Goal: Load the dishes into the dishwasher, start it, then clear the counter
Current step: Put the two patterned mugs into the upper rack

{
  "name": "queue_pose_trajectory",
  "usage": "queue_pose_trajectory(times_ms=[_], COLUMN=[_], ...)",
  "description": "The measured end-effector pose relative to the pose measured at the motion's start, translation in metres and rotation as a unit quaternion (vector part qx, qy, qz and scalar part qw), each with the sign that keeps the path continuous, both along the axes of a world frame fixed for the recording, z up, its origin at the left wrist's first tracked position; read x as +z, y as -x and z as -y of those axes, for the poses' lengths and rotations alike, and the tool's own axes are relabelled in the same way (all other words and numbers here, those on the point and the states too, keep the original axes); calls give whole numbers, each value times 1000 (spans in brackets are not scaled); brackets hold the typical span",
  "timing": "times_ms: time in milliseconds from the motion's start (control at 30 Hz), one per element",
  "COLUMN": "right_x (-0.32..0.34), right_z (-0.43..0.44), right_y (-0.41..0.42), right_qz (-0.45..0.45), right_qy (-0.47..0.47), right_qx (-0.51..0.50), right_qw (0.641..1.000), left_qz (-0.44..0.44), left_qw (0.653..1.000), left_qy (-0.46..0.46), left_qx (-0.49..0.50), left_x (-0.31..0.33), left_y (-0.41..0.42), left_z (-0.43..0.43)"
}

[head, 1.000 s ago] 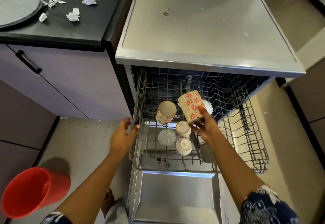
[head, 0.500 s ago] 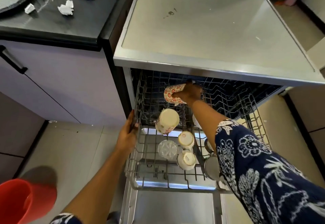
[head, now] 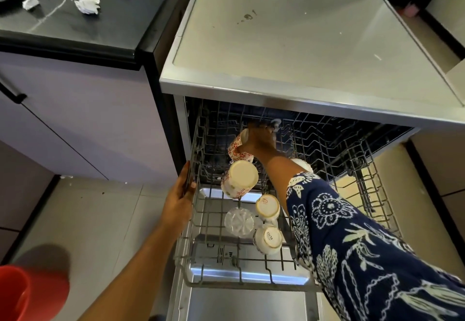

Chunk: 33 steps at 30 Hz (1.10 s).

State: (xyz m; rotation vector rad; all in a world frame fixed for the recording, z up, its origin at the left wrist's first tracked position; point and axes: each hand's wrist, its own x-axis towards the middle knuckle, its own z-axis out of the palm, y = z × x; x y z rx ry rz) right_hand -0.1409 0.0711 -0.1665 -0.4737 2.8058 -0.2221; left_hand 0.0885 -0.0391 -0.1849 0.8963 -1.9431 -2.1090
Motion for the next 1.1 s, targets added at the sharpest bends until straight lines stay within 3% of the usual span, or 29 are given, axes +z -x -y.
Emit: queue_pose_trajectory(times_ms=[100,233,567,667,867,1100], right_x=[-10,-13,-31,-31,-13,10], right_z=[2,-8,-23,-28,-56,-146], right_y=[9,16,24,21,-20,-129], right_qz=[10,88,114,117,23,-62], right_qy=[37,60,129,190,271,220], right_qx=[-9,-19,-14,-28,-13,-33], right_qw=[999,994,985,974,962,973], left_qz=[-4,-1,-7,-6,23,95], left_qw=[1000,1000,1000,999,989,946], left_qy=[1,8,17,31,146,304], left_qx=[-1,2,7,-1,-10,-55], left_x=[-1,-5,-12,-9,6,19], left_y=[0,0,1,1,2,-19], left_z=[1,3,6,5,-3,-20])
